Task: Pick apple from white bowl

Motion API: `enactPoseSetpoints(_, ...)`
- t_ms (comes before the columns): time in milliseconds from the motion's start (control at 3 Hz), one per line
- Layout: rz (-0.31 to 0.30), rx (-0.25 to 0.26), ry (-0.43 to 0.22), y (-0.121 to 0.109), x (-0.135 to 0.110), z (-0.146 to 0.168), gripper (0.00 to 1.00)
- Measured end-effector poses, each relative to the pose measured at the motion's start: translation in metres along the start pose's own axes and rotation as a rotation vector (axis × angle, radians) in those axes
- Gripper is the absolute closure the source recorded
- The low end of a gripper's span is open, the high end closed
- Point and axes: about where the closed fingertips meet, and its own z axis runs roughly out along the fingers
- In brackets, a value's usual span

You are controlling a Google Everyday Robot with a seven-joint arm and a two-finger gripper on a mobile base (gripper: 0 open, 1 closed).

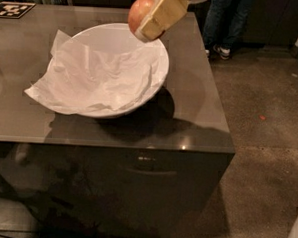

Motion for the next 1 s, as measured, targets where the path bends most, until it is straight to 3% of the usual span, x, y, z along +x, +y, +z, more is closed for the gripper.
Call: enactPoseSetpoints(1000,0.021,0.090,0.086,-0.0051,-0.0012,-0.0007,1.00)
